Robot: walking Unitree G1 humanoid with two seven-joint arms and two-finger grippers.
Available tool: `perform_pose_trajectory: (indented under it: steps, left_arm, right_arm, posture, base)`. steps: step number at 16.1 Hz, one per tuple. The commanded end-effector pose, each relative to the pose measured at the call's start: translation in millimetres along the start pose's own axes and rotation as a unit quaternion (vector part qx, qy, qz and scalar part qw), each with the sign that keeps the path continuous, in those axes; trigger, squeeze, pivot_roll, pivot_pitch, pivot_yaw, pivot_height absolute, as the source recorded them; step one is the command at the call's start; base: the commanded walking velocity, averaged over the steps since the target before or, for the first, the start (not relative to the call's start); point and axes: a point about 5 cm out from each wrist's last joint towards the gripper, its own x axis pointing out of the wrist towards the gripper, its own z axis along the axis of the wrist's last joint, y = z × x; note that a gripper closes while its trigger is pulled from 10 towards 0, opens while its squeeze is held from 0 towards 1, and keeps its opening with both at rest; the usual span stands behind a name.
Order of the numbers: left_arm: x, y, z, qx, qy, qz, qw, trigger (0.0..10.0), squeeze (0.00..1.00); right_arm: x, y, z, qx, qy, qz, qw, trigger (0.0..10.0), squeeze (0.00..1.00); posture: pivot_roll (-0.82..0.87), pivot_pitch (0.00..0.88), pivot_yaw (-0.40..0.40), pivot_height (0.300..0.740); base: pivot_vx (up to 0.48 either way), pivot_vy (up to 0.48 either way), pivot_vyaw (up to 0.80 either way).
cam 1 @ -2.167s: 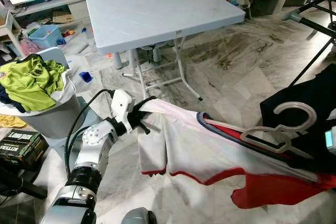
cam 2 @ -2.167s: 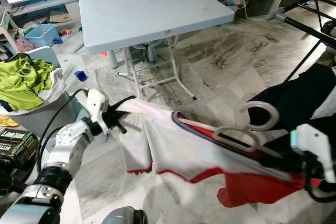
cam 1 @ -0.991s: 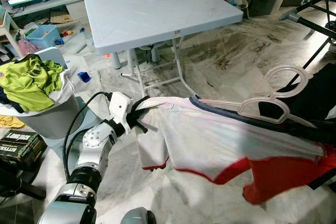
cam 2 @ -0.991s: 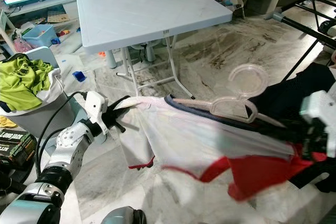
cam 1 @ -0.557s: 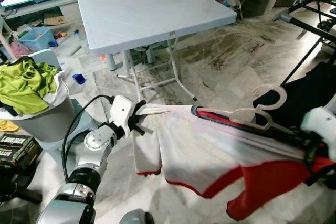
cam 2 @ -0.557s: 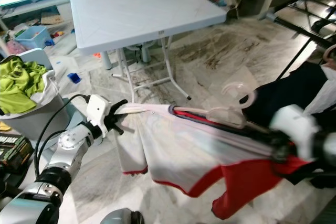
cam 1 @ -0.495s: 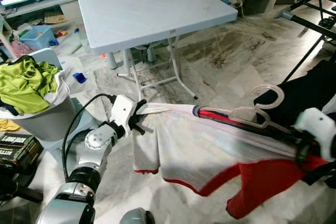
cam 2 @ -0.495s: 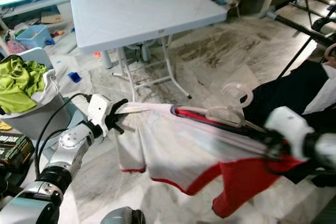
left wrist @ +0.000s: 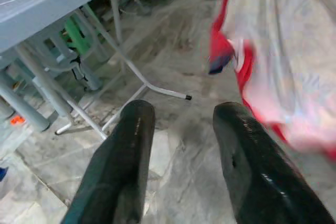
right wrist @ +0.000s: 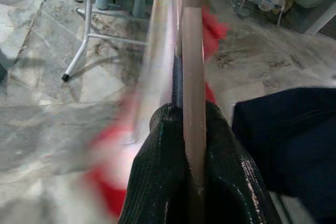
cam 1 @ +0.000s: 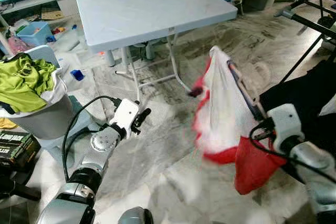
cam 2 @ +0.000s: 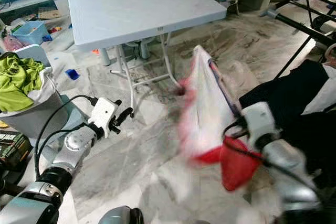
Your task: Hang hanger
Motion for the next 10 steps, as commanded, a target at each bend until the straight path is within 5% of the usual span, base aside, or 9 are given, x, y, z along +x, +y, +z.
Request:
perform_pose_trajectory:
  steps: [1,7,9,10]
  left_arm:
    - [-3.6,2.9,-5.8,-0.011,0.012,0.018,1.0,10.0,1.0]
    - [-2.0,-6.5,-13.5,-0.119,0.023,0.077,0.99,10.0,1.0]
    - [-6.5,-9.1,-13.2,-0.159,0.009,0.104,0.982,10.0,1.0]
    - [-7.8,-8.9,-12.5,-0.159,0.006,0.108,0.981,10.0,1.0]
  right_arm:
    - [1.4,6.9,5.2,0.016,-0.01,-0.005,1.0,10.0,0.0]
    - [17.9,35.0,19.2,0.09,-0.037,0.019,0.995,10.0,0.0]
    - [17.2,43.7,27.1,0.16,-0.061,-0.02,0.985,10.0,0.0]
    - [16.2,49.1,25.1,0.151,-0.06,-0.033,0.986,10.0,0.0]
  posture:
    - [-0.13,0.0,0.077,0.74]
    - [-0.14,0.0,0.11,0.74]
    - [-0.11,0.0,0.082,0.74]
    - [-0.1,0.0,0.079,0.74]
  base:
    - [0.0,0.0,0.0]
    - [0.0,0.0,0.0]
    - [0.0,0.0,0.0]
    - [0.0,0.0,0.0]
